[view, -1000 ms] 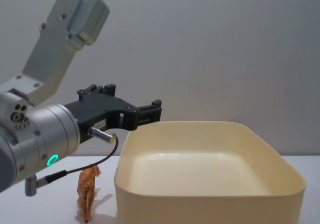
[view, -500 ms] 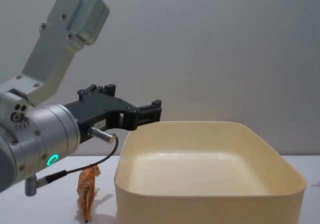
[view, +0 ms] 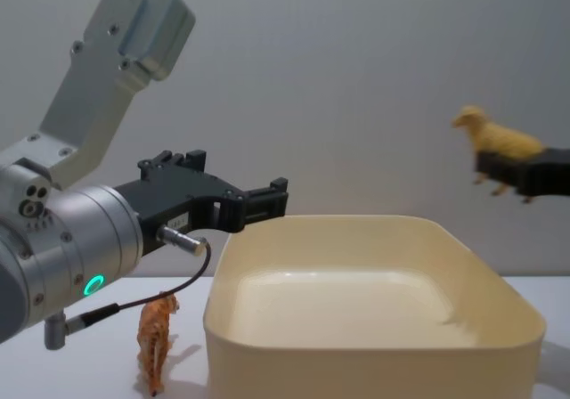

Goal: Pick up the toy alternately with two hands and place it into the central storage box.

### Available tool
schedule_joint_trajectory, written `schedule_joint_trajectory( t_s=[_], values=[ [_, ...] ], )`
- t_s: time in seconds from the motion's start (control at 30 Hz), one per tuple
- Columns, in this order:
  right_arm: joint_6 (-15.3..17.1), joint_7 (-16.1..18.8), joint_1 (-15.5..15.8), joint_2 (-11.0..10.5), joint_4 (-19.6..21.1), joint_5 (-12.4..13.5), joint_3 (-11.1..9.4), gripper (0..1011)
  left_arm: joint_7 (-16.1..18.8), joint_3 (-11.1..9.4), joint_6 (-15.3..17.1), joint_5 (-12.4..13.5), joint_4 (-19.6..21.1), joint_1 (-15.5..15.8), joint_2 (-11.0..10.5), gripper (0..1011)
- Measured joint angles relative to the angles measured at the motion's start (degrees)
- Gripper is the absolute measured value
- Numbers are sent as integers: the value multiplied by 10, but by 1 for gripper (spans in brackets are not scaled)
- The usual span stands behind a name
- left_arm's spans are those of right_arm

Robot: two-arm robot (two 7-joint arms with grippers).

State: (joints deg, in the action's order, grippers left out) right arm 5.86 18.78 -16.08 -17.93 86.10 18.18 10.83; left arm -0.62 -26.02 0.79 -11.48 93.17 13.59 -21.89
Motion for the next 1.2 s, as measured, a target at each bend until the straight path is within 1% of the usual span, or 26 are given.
schedule_joint_trajectory(
  t_s=[0.03,0.07,0.13,0.17,0.2,0.23,0.27,0.3,0.33,0.37,0.4,0.47,0.53,0.57,0.63,0.67,0.7,0.73,0.8,0.83,0.93,0.97,1.03,1.2],
  values=[
    [1,7,-5,3,-6,-3,3,336,0,0,0,0,0,0,0,1001],
    [3,16,-17,12,-20,-9,10,336,0,0,0,0,0,0,0,1001],
    [4,26,-27,20,-34,-14,16,336,0,0,0,0,0,0,0,1001],
    [4,35,-39,28,-49,-20,22,336,0,0,0,0,0,0,0,1001],
    [4,42,-44,33,-57,-24,25,342,0,0,0,0,0,0,0,1001],
    [4,50,-57,41,-75,-30,32,367,0,0,0,0,0,0,0,1001],
    [4,55,-62,45,-83,-33,34,367,0,0,0,0,0,0,0,1001],
    [3,58,-67,49,-90,-35,37,427,0,0,0,0,0,0,0,1001],
    [3,61,-71,52,-96,-37,39,444,0,0,0,0,0,0,0,1001],
    [3,69,-81,58,-109,-42,44,506,0,0,0,0,0,0,0,1001],
    [2,71,-84,60,-114,-44,45,518,0,0,0,0,0,0,0,1001],
    [2,79,-94,68,-129,-49,51,605,0,0,0,0,0,0,0,1001],
    [1,83,-100,72,-138,-52,54,648,0,0,0,0,0,0,0,1002],
    [1,87,-104,75,-144,-54,56,690,0,0,0,0,0,0,0,1001],
    [0,90,-109,78,-150,-56,58,721,0,0,0,0,0,0,0,1001],
    [0,92,-112,80,-154,-58,60,766,0,0,0,0,0,0,0,1001],
    [-1,95,-115,82,-159,-59,61,784,0,0,0,0,0,0,0,1001],
    [-1,96,-116,83,-160,-60,62,823,0,0,0,0,0,0,0,1002],
    [-1,97,-118,84,-162,-60,63,853,0,0,0,0,0,0,0,1001],
    [-1,97,-118,84,-162,-60,63,910,0,0,0,0,0,0,0,1001],
    [-1,95,-115,81,-157,-60,60,958,0,0,0,0,0,0,0,1001],
    [-1,94,-114,79,-154,-59,59,999,0,0,0,0,0,0,0,1001],
    [0,90,-110,75,-146,-57,56,1001,0,0,0,0,0,0,0,1002],
    [7,71,-87,56,-110,-47,42,1001,0,0,0,0,0,0,0,1001]
  ],
)
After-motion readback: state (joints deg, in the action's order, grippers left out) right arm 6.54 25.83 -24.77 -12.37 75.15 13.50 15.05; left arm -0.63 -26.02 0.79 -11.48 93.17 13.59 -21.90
